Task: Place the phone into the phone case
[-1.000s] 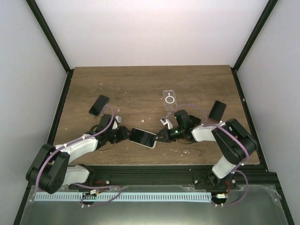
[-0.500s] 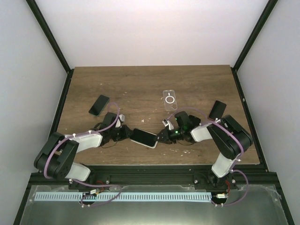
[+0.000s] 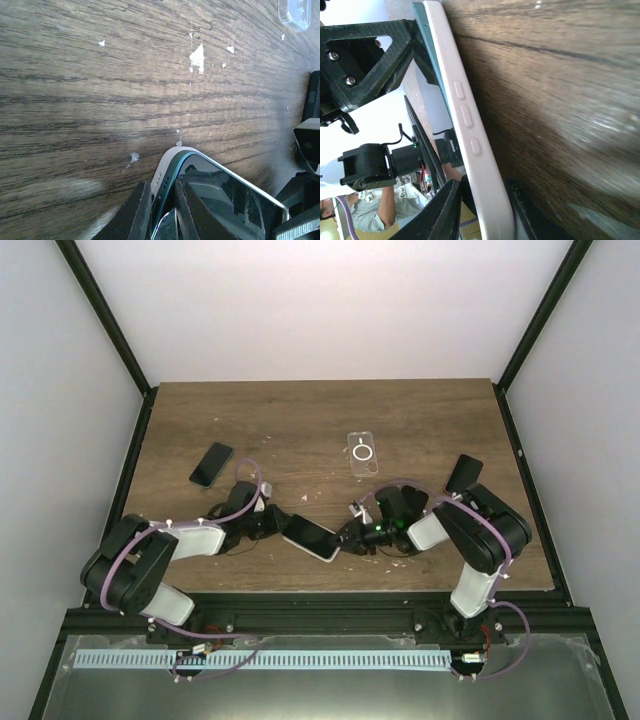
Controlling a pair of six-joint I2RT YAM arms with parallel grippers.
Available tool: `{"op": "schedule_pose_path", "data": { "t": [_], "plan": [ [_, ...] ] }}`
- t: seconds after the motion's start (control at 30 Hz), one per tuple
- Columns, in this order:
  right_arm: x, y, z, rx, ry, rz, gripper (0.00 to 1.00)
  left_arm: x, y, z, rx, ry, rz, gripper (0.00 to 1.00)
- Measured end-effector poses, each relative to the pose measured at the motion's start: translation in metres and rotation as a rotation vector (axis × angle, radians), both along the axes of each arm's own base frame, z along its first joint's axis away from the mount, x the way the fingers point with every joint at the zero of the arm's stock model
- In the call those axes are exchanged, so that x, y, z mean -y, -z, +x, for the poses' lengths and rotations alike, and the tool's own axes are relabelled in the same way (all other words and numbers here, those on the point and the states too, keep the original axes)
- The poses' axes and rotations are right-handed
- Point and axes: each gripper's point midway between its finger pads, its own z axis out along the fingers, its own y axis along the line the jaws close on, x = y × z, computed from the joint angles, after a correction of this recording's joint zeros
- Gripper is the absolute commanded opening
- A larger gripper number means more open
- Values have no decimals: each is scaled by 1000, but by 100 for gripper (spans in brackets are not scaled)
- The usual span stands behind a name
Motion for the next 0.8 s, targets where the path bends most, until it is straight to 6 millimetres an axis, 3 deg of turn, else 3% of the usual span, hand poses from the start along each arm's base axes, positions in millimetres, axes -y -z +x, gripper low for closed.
{"op": "schedule_pose_path", "data": {
  "t": [0.17,0.3,0.5,0.63,0.8],
  "plan": [
    [-10,-7,-1,26,-17,38,26,10,0,-5,-8,13,-33,15],
    [-15,-13,-2,45,-30,63,13,22,-1,-18,-41,63,-63,17],
    [-18,-27,-3,73,-43,116,9,21,-14,-17,-65,68,-81,35],
    [-16,-45,-5,113,-26,149,9,11,-64,-2,0,45,-160,56],
    [-19,-99,-1,209,-6,263,9,-2,-162,10,204,29,-266,67]
  ]
}}
